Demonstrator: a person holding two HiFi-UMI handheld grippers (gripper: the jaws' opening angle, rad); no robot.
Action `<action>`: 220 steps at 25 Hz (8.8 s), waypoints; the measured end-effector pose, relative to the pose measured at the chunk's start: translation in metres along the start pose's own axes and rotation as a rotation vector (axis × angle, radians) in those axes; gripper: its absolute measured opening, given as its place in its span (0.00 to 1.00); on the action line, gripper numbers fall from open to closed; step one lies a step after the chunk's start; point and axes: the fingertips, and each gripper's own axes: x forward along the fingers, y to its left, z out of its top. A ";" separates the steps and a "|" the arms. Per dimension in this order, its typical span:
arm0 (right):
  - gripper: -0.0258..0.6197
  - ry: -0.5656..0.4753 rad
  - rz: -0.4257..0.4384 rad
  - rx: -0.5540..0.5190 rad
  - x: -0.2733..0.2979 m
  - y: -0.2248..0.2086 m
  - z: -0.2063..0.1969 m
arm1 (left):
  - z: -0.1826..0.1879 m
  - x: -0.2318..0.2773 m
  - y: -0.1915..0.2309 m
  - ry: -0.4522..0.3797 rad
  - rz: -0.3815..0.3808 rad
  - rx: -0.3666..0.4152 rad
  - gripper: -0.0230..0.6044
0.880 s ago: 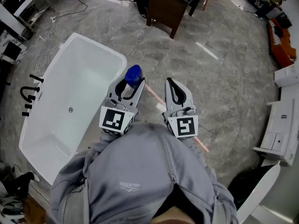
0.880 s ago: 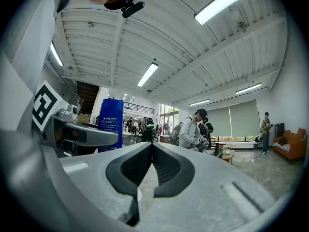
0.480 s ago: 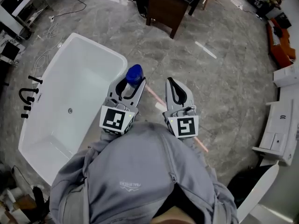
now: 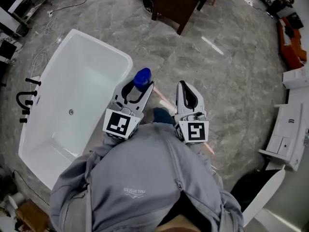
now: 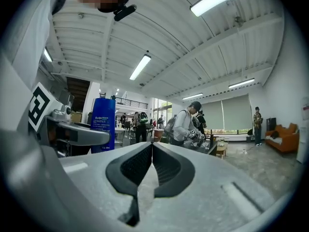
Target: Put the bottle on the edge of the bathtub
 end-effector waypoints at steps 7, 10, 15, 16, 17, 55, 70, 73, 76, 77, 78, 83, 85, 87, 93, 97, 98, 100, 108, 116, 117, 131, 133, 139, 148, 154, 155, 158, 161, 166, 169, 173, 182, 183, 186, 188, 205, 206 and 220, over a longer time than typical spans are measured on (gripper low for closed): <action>0.05 -0.018 0.046 0.011 0.056 -0.039 -0.006 | 0.000 0.048 0.031 -0.015 0.057 0.004 0.29; 0.05 -0.017 0.101 0.005 0.090 -0.061 -0.009 | 0.002 0.078 0.048 -0.018 0.100 0.008 0.29; 0.05 -0.014 0.195 -0.004 0.147 -0.109 -0.003 | 0.018 0.133 0.070 -0.027 0.191 -0.005 0.29; 0.05 -0.013 0.216 -0.010 0.157 -0.118 -0.003 | 0.021 0.142 0.074 -0.030 0.214 -0.005 0.28; 0.05 -0.012 0.233 -0.011 0.168 -0.126 -0.002 | 0.025 0.151 0.078 -0.036 0.236 -0.003 0.29; 0.05 0.008 0.635 0.015 0.449 -0.137 -0.018 | 0.027 0.282 0.287 -0.015 0.577 -0.038 0.29; 0.05 0.030 0.799 -0.008 0.585 -0.052 -0.012 | 0.029 0.264 0.428 -0.025 0.735 -0.061 0.29; 0.05 0.039 0.841 -0.020 0.598 -0.040 -0.014 | 0.026 0.258 0.440 -0.028 0.779 -0.084 0.29; 0.05 0.033 0.880 -0.025 0.613 -0.026 -0.014 | 0.023 0.250 0.452 -0.027 0.818 -0.088 0.29; 0.05 0.032 0.894 -0.028 0.618 -0.021 -0.014 | 0.023 0.247 0.456 -0.030 0.835 -0.090 0.29; 0.05 0.031 0.908 -0.030 0.623 -0.015 -0.014 | 0.022 0.243 0.462 -0.033 0.854 -0.094 0.29; 0.05 0.019 1.000 -0.032 0.658 0.022 -0.012 | 0.019 0.225 0.499 -0.036 0.946 -0.099 0.29; 0.05 0.015 1.045 -0.043 0.674 0.041 -0.012 | 0.017 0.220 0.517 -0.031 0.976 -0.099 0.29; 0.05 0.015 1.084 -0.049 0.691 0.061 -0.012 | 0.016 0.213 0.537 -0.032 1.006 -0.105 0.29; 0.05 0.003 1.225 -0.068 0.748 0.107 -0.005 | 0.019 0.206 0.598 -0.042 1.119 -0.119 0.29; 0.05 -0.002 1.283 -0.077 0.791 0.125 -0.001 | 0.024 0.212 0.638 -0.043 1.170 -0.121 0.29; 0.05 -0.004 1.298 -0.075 0.799 0.131 0.000 | 0.025 0.212 0.647 -0.043 1.183 -0.119 0.29; 0.05 0.000 1.328 -0.070 0.813 0.140 0.000 | 0.025 0.211 0.661 -0.040 1.209 -0.120 0.29; 0.05 0.021 1.421 -0.070 0.842 0.173 -0.006 | 0.018 0.206 0.696 -0.014 1.286 -0.142 0.29; 0.05 0.048 1.444 -0.072 0.861 0.203 -0.018 | 0.001 0.194 0.732 0.014 1.283 -0.168 0.29; 0.05 0.049 1.446 -0.074 0.863 0.207 -0.018 | -0.001 0.191 0.737 0.007 1.280 -0.171 0.29; 0.05 0.058 1.496 -0.061 0.877 0.282 -0.047 | -0.031 0.155 0.791 0.024 1.226 -0.127 0.29; 0.05 0.070 1.505 -0.080 0.879 0.292 -0.055 | -0.041 0.148 0.798 0.051 1.213 -0.118 0.29; 0.05 0.081 1.539 -0.106 0.882 0.327 -0.083 | -0.069 0.127 0.824 0.083 1.177 -0.086 0.29; 0.05 0.112 1.573 -0.117 0.882 0.368 -0.139 | -0.121 0.095 0.849 0.068 1.194 -0.093 0.29; 0.05 0.114 1.588 -0.149 0.881 0.391 -0.170 | -0.152 0.070 0.860 0.045 1.220 -0.092 0.29; 0.05 0.115 1.590 -0.152 0.880 0.394 -0.175 | -0.157 0.068 0.861 0.043 1.219 -0.094 0.29; 0.05 0.113 1.595 -0.152 0.879 0.402 -0.188 | -0.173 0.064 0.866 0.043 1.216 -0.096 0.29; 0.05 0.119 1.602 -0.155 0.877 0.414 -0.203 | -0.188 0.056 0.872 0.042 1.222 -0.088 0.29; 0.05 0.139 1.608 -0.166 0.873 0.440 -0.224 | -0.211 0.039 0.886 0.039 1.215 -0.082 0.29; 0.05 0.151 1.608 -0.164 0.880 0.442 -0.235 | -0.227 0.043 0.895 0.049 1.212 -0.088 0.29; 0.05 0.166 1.611 -0.164 0.883 0.443 -0.248 | -0.245 0.040 0.900 0.035 1.231 -0.113 0.29; 0.05 0.215 1.597 -0.165 0.891 0.456 -0.287 | -0.289 0.028 0.914 0.046 1.248 -0.148 0.29; 0.05 0.221 1.594 -0.165 0.893 0.456 -0.290 | -0.292 0.028 0.917 0.048 1.250 -0.144 0.29; 0.05 0.235 1.591 -0.172 0.892 0.459 -0.297 | -0.300 0.026 0.921 0.051 1.249 -0.133 0.29; 0.05 0.246 1.592 -0.183 0.892 0.462 -0.305 | -0.308 0.025 0.925 0.059 1.245 -0.124 0.29; 0.05 0.302 1.573 -0.204 0.899 0.463 -0.327 | -0.357 0.032 0.937 0.113 1.229 -0.153 0.29; 0.05 0.302 1.575 -0.205 0.899 0.463 -0.328 | -0.361 0.032 0.937 0.117 1.229 -0.161 0.29; 0.05 0.307 1.580 -0.190 0.891 0.459 -0.321 | -0.367 0.035 0.930 0.121 1.174 -0.155 0.34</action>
